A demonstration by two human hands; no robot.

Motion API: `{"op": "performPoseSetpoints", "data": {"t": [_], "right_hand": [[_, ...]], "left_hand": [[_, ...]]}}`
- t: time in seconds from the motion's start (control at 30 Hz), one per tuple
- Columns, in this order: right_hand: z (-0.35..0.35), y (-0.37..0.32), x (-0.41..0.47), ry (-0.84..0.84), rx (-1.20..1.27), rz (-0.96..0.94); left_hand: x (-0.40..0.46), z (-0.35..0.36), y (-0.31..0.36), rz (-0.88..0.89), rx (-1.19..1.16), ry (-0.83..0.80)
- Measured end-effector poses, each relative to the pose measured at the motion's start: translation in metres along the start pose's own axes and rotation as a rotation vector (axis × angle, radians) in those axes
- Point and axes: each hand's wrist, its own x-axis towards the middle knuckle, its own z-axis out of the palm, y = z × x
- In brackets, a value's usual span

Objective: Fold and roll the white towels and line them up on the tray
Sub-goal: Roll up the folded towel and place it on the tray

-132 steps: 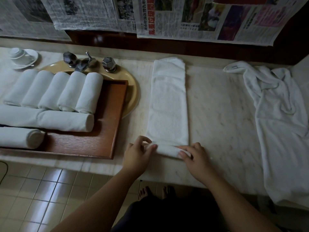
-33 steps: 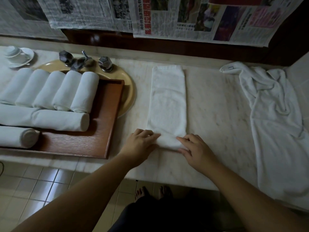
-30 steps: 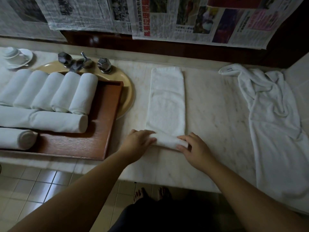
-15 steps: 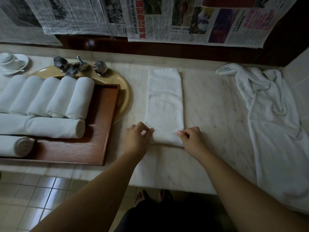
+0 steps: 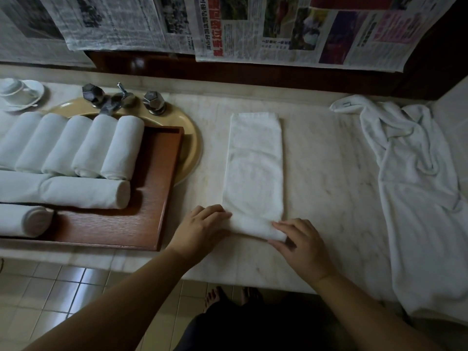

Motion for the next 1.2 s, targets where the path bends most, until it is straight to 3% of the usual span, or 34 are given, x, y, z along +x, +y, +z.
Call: {"op": "performPoseSetpoints", "data": {"t": [0.13,0.27,0.4,0.53,0.6,0.73,0.87,1.07,1.2], "right_hand": [[-0.001,-0.006,0.001,-0.075,0.214,0.322],[0.006,-0.010,0.017,-0.113,0.213,0.508],[0.014,-0.009,0.037,-0.145,0.205,0.726],[0.012,-0.011,0.054,0.003,0.250,0.740],[0.008,-0.017,0.050,0.066,0.206,0.562],[0.006,-0.012,0.026,0.095,0.143,0.233],[-0.006,0.002,0.007,-0.058,0.091,0.074],[-0.016,0.006,0.016,-0.227,0.127,0.294],[-0.011,0.007,0.024,-0.198,0.176,0.384]], "left_hand": [[-0.001,-0.004,0.018,-0.243,-0.118,-0.032],[0.014,-0.004,0.033,-0.565,-0.378,-0.022],[0.027,0.003,0.033,-0.677,-0.443,0.049],[0.042,0.002,0.038,-0.863,-0.613,0.122],[0.045,0.001,0.039,-0.768,-0.444,0.154],[0.032,0.007,0.032,-0.284,0.010,0.249],[0.019,0.004,0.007,0.068,0.109,0.091],[0.037,0.000,0.000,0.106,0.121,-0.042],[0.049,-0.005,0.006,-0.135,0.013,-0.134]]}}
